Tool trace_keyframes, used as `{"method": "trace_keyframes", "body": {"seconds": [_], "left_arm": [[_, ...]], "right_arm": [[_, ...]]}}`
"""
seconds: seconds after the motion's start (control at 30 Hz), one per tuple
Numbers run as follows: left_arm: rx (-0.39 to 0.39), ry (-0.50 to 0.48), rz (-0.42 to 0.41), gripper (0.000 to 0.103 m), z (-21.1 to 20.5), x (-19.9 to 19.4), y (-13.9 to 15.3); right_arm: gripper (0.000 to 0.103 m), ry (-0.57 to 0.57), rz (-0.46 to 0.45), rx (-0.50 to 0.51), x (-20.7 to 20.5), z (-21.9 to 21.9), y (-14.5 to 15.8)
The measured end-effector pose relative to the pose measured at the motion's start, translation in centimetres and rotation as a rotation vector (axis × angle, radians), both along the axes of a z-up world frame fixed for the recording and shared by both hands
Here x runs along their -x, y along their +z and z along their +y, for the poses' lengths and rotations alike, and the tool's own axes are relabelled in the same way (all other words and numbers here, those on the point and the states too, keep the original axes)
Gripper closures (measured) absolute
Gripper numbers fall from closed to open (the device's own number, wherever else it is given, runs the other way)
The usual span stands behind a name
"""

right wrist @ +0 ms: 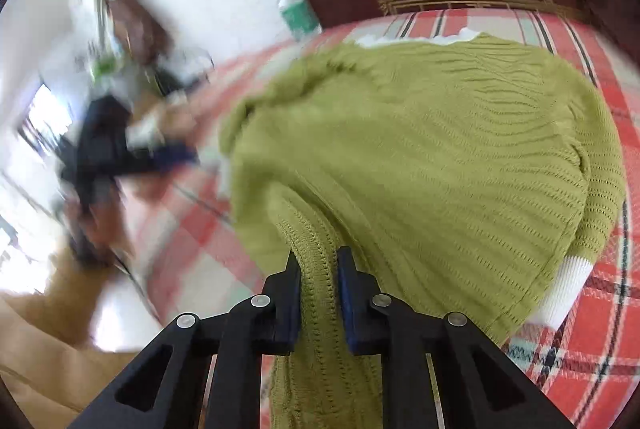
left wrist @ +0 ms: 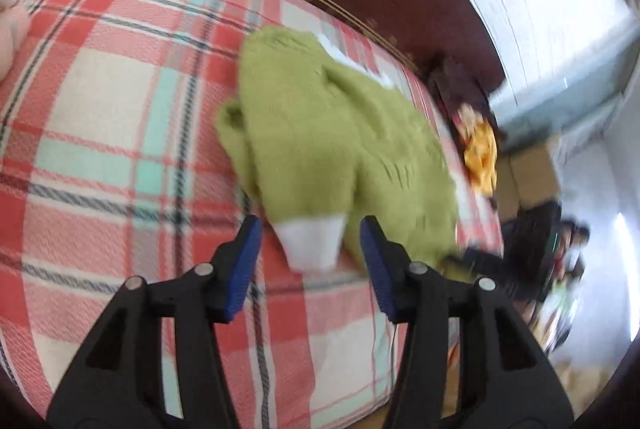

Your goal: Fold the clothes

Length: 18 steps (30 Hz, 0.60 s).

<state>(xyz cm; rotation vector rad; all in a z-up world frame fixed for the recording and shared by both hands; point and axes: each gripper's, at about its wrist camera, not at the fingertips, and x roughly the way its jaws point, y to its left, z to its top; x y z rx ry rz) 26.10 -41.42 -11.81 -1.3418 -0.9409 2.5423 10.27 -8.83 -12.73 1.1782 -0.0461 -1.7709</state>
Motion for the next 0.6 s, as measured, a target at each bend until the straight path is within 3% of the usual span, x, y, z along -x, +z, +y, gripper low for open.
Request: {"method": "trace_keyframes", "body": {"seconds": [0.1, 0.2, 0.23, 0.27, 0.4, 0.47, 0.6], "left_arm": [[0.135, -0.04, -0.033, 0.048, 2.9, 0.8, -0.6], [0.303, -0.007, -0.114, 0.048, 3.6, 3.3, -1.7], [0.361, 0.01, -0.146, 0.048, 3.7, 4.1, -2.0], [0.409, 0.02, -0.174, 0.048, 3.7, 4.8, -2.2], [0.423, 0.017, -0.149, 0.074, 1.8, 6.3, -0.9], [0.428, 0.056, -0.146, 0.081, 0.2, 7.4, -0.1], [0.28, 0.221, -0.107, 0.081, -4.7, 8.2, 1.8]], "right_arm": [[0.087, -0.09, 0.033, -0.048, 2.9, 0.5, 0.5], [0.084, -0.158, 0.053, -0.106, 4.6, 0.7, 0.1], [0.081, -0.181, 0.066, -0.141, 5.0, 0.6, -0.2], [0.07, -0.198, 0.074, -0.178, 5.3, 0.5, -0.3], [0.058, -0.185, 0.176, -0.155, 3.3, 0.7, 1.6], [0.048, -0.084, 0.269, -0.14, 1.0, -0.3, 3.1], [0.046, 0.213, 0.461, -0.192, -5.6, -4.9, 4.1]]}}
